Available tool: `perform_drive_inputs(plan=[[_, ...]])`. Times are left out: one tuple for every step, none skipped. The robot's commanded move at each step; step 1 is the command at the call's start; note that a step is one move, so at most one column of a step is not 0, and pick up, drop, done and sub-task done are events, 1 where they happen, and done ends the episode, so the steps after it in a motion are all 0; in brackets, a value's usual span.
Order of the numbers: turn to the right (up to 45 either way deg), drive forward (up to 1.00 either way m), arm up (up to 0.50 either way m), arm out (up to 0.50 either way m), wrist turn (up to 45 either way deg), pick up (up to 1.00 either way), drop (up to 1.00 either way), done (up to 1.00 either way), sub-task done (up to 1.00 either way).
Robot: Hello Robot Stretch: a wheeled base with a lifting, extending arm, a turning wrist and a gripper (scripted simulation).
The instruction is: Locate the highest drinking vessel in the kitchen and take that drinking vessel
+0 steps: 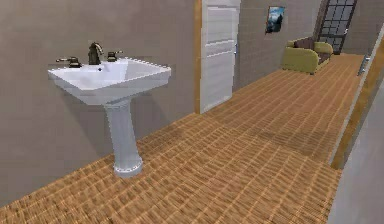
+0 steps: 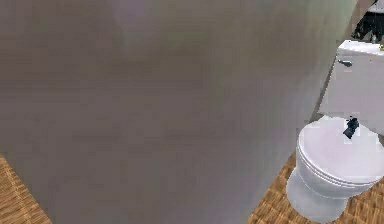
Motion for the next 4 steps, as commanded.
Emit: perform_drive_inputs(plan=[[0.0,0.2,0.0,0.0,0.0,0.0,0.0,0.0,0.0],[30.0,0.0,0.0,0.0,0.0,0.0,0.0,0.0,0.0],[0.0,1.0,0.0,0.0,0.0,0.0,0.0,0.0,0.0],[0.0,1.0,0.0,0.0,0.0,0.0,0.0,0.0,0.0]])
